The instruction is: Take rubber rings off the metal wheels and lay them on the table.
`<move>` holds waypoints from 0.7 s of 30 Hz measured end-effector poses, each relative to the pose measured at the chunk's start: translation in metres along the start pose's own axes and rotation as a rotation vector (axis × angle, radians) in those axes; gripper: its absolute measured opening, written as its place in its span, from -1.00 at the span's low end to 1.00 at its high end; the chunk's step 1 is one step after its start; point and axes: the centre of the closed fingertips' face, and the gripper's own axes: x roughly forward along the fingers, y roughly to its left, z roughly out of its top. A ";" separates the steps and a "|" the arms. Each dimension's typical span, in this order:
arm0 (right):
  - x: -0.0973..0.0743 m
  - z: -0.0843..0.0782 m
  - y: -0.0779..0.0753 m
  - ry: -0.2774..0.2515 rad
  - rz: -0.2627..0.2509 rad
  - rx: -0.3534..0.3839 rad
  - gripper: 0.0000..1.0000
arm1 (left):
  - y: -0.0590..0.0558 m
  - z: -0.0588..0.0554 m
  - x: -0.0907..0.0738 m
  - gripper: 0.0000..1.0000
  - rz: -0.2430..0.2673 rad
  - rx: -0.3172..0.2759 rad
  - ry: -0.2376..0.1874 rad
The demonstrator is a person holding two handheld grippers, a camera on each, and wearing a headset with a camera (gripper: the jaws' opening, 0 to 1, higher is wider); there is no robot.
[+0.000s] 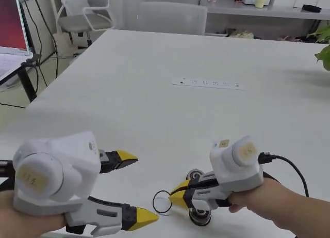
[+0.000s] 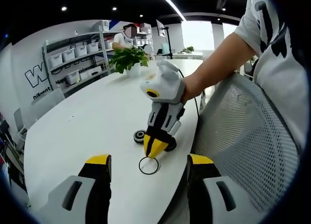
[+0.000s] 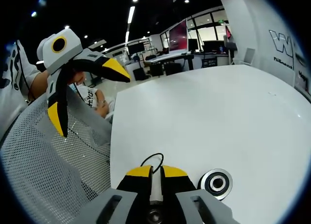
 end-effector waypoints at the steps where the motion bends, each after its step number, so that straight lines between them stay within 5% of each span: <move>1: 0.000 0.000 -0.001 -0.001 -0.002 0.000 -0.90 | 0.000 0.000 0.000 0.21 0.000 -0.002 -0.001; 21: -0.023 0.023 -0.006 -0.103 -0.025 0.017 -0.76 | 0.000 -0.004 0.000 0.17 -0.006 -0.007 0.013</move>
